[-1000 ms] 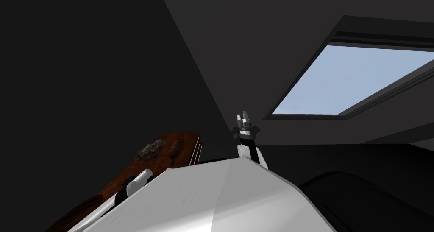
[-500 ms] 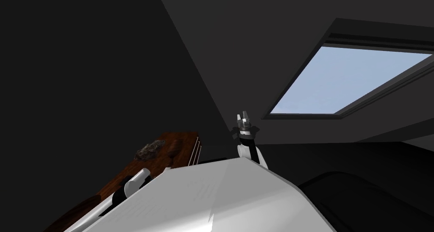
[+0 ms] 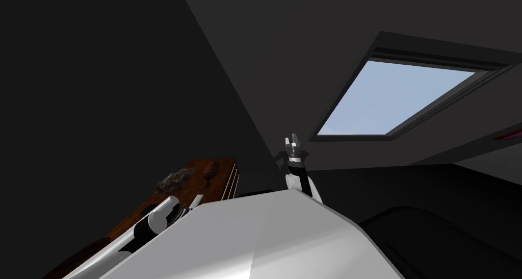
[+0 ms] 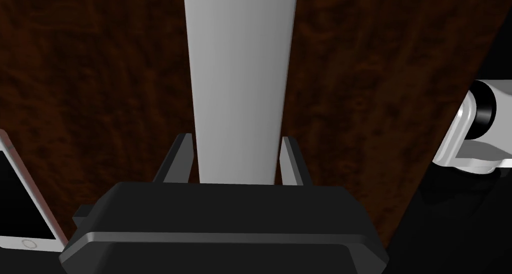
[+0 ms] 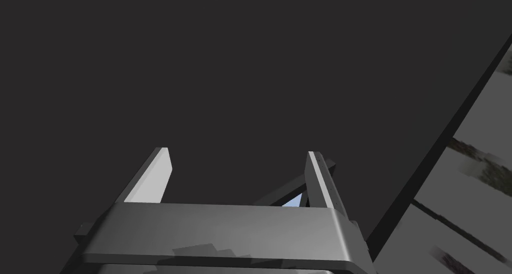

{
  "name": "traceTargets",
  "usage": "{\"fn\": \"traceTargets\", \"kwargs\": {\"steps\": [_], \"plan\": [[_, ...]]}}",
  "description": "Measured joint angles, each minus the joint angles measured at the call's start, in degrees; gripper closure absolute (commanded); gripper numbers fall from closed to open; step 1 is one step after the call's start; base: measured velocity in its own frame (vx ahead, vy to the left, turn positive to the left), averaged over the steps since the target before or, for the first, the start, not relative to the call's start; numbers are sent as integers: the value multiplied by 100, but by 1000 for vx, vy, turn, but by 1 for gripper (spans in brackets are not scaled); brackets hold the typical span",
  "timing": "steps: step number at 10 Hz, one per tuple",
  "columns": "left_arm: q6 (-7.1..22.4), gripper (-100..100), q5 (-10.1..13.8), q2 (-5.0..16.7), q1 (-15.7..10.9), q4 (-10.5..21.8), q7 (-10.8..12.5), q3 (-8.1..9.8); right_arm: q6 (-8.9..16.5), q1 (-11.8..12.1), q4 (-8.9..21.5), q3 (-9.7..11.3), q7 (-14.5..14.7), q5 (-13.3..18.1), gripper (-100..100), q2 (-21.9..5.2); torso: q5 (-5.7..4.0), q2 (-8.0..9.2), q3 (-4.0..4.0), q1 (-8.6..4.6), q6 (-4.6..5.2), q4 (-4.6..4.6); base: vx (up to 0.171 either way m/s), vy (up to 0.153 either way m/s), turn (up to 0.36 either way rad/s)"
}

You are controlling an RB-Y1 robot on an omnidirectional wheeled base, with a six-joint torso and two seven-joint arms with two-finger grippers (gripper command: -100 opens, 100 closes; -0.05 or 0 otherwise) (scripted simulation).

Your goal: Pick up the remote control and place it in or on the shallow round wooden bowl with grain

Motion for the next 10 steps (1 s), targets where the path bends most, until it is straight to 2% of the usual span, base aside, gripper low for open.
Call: {"fn": "traceTargets", "kwargs": {"steps": [2,4,5,6,7,8,9,10], "plan": [[121,100,-17,43,-62,-138,57,33,0,0,0,0,0,0,0,0,-1,4,3,-6,5,2,-56,-40,-89],[260,100,-38,46,-126,-438,145,109,0,-2,0,1,0,0,0,1,-10,38,23,-21,14,12,-161,-57,-244],[410,100,-84,37,-202,-721,240,141,0,-2,0,1,0,0,0,1,-17,52,32,-28,6,16,-98,-46,45],[400,100,-86,121,-279,-642,263,165,0,-1,0,0,0,0,0,0,-13,42,25,-21,-3,10,-24,-19,32],[313,100,-84,194,-320,-488,244,173,0,0,0,0,0,0,0,0,-10,18,12,-10,-1,6,-137,-38,-288],[261,100,-157,288,-478,-425,339,209,0,-3,0,1,0,0,0,0,-14,33,23,-19,27,19,-153,-27,-204],[228,100,-149,372,-582,-387,376,252,0,-2,0,0,0,0,0,0,-16,45,29,-18,7,15,-69,-6,5],[281,100,-135,353,-561,-519,366,273,0,0,0,0,0,0,0,0,-13,34,21,-9,-5,9,-106,-17,-86]]}}
